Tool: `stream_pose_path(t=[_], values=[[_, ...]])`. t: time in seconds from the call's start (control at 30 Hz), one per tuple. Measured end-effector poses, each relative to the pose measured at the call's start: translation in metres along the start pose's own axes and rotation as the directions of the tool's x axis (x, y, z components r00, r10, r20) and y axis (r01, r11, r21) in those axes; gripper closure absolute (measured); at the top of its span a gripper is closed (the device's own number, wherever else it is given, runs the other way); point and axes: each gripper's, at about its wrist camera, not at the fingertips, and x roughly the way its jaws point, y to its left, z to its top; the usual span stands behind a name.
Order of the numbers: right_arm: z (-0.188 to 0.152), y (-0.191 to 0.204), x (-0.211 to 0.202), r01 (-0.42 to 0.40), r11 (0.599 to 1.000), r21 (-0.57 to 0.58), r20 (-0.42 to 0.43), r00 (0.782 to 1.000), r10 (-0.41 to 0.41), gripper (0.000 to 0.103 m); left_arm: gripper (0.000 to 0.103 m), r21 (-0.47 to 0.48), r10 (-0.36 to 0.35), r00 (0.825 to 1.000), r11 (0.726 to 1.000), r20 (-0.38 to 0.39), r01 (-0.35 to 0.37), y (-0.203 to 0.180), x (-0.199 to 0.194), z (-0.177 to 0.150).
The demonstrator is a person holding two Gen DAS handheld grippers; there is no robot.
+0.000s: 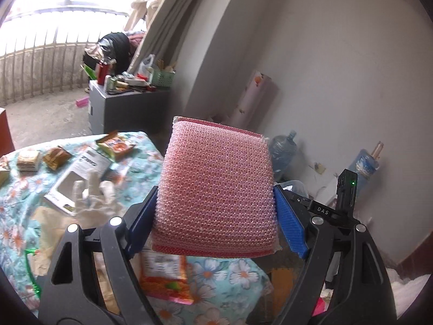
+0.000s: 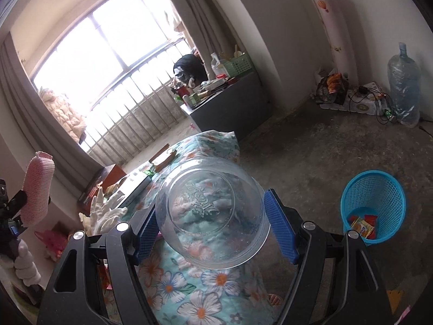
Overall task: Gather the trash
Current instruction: 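Carry the pad and bowl over the wastebasket and release both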
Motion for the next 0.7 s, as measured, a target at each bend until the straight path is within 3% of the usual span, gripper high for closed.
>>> stream_pose_path(t=[0.13,0.2,0.33,0.47,0.7], values=[[0.001,-0.055,-0.028,0.08,0.992,0.097,0.05,0.995,-0.085,0.032,0.026,0.01,-0.08,0.988,0.997,-0.133,0.082,-0.037,0.069,0.007],[0.0,-0.083,-0.039,0.116,0.981,0.153,0.067,0.99,-0.128,0.032,0.026,-0.008,-0.124,0.968,0.992,-0.219,0.126,-0.056,0.111,0.007],[-0.005,-0.141,-0.05,0.182,0.943,0.277,0.076,0.975,-0.211,0.032,0.026,0.012,-0.134,0.907,0.988,-0.4,0.152,-0.095,0.209,0.001],[-0.014,-0.192,-0.044,0.215,0.895,0.39,0.06,0.964,-0.258,0.032,0.026,-0.009,-0.133,0.826,0.988,-0.547,0.153,-0.123,0.311,-0.019],[-0.037,-0.273,-0.009,0.237,0.786,0.571,-0.006,0.959,-0.284,0.032,0.026,-0.027,-0.115,0.728,0.991,-0.675,0.132,-0.164,0.445,-0.074]])
